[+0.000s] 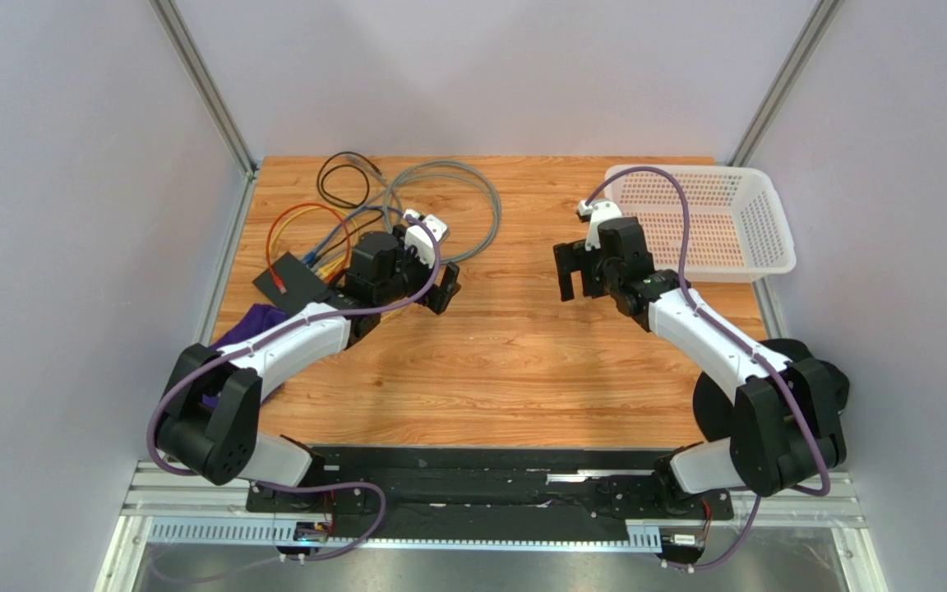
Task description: Pull the plug from the switch port
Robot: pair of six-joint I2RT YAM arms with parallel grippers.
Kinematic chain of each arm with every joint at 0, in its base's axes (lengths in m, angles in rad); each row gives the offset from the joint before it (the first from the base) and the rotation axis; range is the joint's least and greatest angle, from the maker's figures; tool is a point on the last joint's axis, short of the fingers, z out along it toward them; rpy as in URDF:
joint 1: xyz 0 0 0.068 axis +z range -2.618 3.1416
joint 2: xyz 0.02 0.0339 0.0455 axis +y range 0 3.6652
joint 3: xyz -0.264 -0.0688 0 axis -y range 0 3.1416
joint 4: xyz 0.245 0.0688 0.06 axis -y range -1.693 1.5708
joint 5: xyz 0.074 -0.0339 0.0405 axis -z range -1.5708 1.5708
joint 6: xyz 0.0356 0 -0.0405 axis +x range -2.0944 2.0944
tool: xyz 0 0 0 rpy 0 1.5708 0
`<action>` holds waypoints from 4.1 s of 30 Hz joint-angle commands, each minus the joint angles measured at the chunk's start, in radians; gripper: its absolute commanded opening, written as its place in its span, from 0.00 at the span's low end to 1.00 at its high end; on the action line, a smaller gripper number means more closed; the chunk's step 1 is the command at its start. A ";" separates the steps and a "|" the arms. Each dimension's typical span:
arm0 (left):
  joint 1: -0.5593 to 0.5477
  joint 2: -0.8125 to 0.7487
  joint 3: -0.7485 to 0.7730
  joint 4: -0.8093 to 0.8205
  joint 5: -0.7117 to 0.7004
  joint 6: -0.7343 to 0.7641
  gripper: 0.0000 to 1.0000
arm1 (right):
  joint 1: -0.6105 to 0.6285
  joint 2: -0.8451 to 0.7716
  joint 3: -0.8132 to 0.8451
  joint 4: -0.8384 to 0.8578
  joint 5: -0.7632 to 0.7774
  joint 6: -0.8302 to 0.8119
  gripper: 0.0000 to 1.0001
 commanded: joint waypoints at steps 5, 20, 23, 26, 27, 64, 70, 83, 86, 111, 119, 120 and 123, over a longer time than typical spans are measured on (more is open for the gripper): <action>0.003 -0.043 0.037 0.020 0.015 0.015 0.99 | 0.000 0.022 0.107 -0.008 -0.138 -0.089 0.99; 0.204 -0.043 0.535 -0.641 0.151 0.061 0.87 | 0.001 0.220 0.457 -0.077 -0.256 0.012 0.93; 0.299 -0.020 0.583 -0.745 0.132 0.046 0.85 | -0.001 0.233 0.440 -0.068 -0.258 0.030 0.93; 0.374 -0.035 0.534 -0.765 0.072 0.070 0.85 | -0.001 0.240 0.420 -0.065 -0.285 0.041 0.91; 0.400 -0.032 0.523 -0.772 0.034 0.078 0.85 | -0.001 0.245 0.419 -0.065 -0.307 0.041 0.90; 0.735 0.910 1.282 -1.075 -0.014 0.214 0.69 | 0.023 0.162 0.305 -0.112 -0.309 -0.042 0.90; 0.735 0.888 1.200 -1.098 -0.057 0.291 0.66 | 0.021 0.173 0.310 -0.122 -0.316 -0.042 0.90; 0.706 0.770 0.968 -1.137 0.232 0.202 0.59 | 0.023 0.176 0.291 -0.112 -0.313 -0.051 0.90; 0.667 0.743 0.908 -1.131 0.281 0.179 0.57 | 0.023 0.171 0.278 -0.108 -0.307 -0.059 0.90; 0.483 0.190 0.560 -1.202 0.338 0.259 0.61 | 0.065 0.483 0.524 -0.123 -0.680 -0.166 0.86; 0.497 0.101 0.272 -1.108 0.065 0.454 0.01 | 0.160 0.619 0.587 -0.189 -0.718 -0.246 0.73; 0.495 0.136 0.271 -1.085 0.036 0.455 0.00 | 0.170 0.630 0.592 -0.200 -0.710 -0.249 0.71; 0.499 0.231 0.305 -1.072 0.003 0.411 0.00 | 0.203 0.674 0.621 -0.206 -0.669 -0.226 0.64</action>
